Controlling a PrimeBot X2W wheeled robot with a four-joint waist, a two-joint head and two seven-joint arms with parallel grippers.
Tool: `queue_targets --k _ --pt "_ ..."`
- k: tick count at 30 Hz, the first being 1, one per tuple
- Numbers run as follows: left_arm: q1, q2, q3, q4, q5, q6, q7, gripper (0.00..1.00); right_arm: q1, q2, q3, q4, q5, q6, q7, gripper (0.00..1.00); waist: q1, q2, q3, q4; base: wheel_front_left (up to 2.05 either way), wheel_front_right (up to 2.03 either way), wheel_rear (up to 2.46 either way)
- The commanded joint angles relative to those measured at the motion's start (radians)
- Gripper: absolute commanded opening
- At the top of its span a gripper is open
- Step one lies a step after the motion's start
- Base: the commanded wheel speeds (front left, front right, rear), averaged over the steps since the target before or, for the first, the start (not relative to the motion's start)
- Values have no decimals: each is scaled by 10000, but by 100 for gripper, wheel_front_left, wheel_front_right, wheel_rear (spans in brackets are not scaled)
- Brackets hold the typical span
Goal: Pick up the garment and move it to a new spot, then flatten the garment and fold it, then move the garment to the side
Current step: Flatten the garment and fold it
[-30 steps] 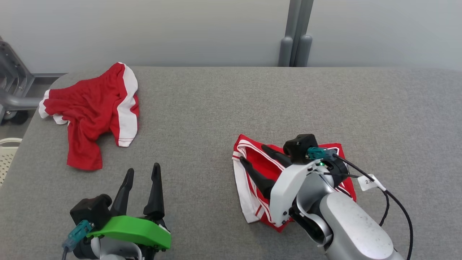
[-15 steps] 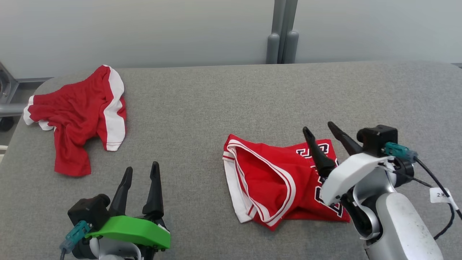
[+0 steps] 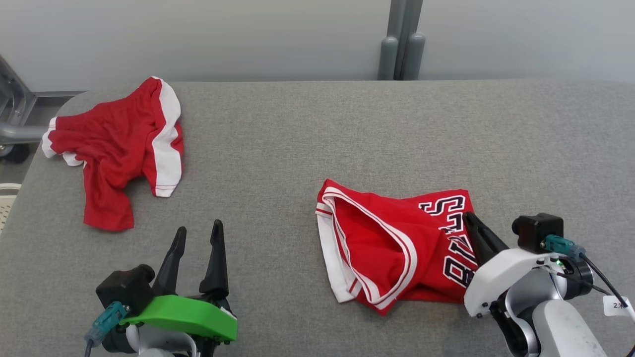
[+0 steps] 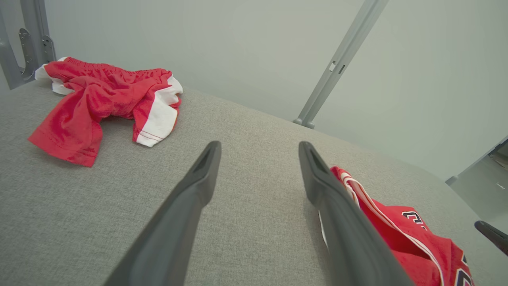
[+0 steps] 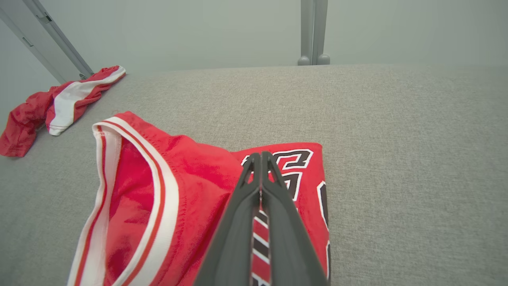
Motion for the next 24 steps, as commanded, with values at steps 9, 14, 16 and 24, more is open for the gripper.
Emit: queue_targets --k 9,14,16,24 --pt "-206 50 7 18 -6 16 -2 100 18 -338 81 1772 -523 2 -699 0 0 0 234 652 0 0 0" --pt "-267 60 -8 27 -28 20 9 100 -451 -225 1114 2853 -249 2 -971 0 0 0 289 937 0 0 0" --pt "-266 75 -14 19 -31 30 21 100 -617 -202 1602 3156 -140 0 -1028 0 0 0 285 1010 0 0 0" --pt "-222 88 -72 4 -43 58 37 100 -900 -143 3114 4138 282 2 -1187 0 0 0 187 1223 0 0 0"
